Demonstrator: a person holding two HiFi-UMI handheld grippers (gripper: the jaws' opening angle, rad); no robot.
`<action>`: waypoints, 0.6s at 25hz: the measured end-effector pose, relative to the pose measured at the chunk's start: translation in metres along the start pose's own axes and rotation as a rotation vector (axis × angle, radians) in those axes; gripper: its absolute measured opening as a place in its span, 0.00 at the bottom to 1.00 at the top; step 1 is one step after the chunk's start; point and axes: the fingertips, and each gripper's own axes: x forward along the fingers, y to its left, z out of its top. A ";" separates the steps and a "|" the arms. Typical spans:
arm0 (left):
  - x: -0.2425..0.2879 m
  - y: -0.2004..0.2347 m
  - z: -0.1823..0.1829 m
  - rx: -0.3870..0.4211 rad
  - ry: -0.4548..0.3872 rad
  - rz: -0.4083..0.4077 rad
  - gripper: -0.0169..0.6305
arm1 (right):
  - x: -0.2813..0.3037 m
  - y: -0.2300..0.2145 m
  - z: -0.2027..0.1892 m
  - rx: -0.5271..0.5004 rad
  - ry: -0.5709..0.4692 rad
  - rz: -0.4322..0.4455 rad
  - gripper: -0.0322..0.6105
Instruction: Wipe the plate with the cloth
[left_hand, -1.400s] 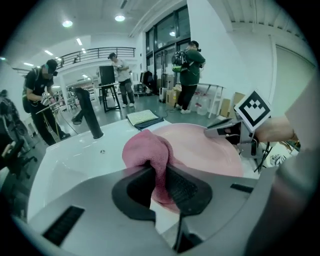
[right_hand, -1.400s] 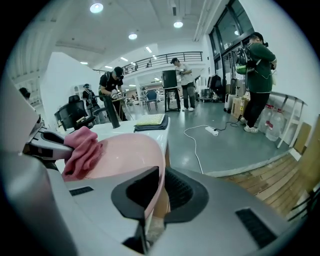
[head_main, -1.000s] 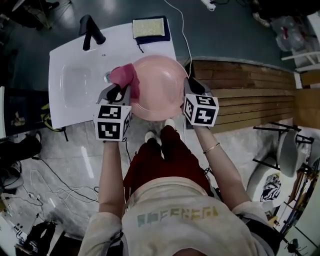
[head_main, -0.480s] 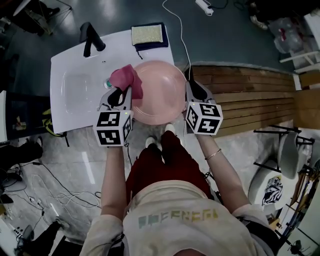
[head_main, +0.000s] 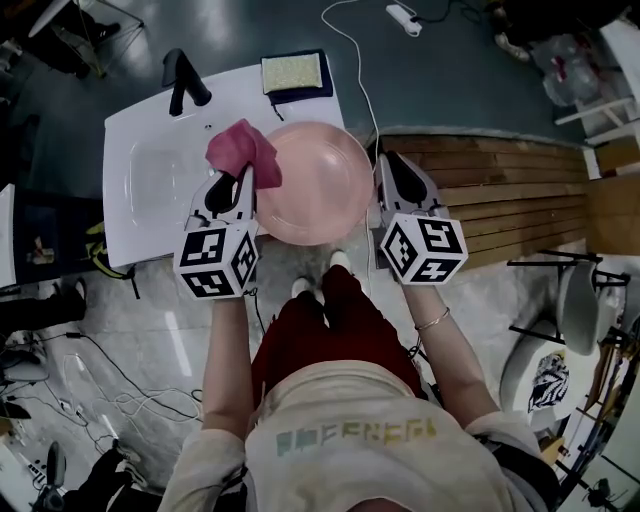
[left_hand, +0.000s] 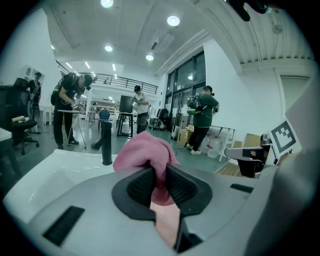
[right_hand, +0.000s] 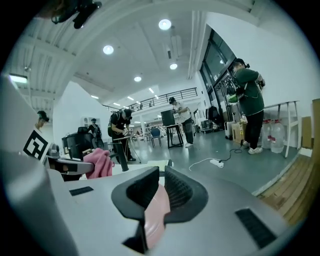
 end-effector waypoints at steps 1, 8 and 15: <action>-0.002 0.000 0.003 -0.003 -0.015 0.001 0.13 | -0.003 0.003 0.005 0.003 -0.015 0.008 0.14; -0.025 0.001 0.020 -0.032 -0.102 0.011 0.13 | -0.026 0.028 0.032 -0.007 -0.123 0.077 0.14; -0.049 -0.003 0.029 -0.027 -0.143 0.003 0.13 | -0.050 0.054 0.048 -0.036 -0.179 0.131 0.13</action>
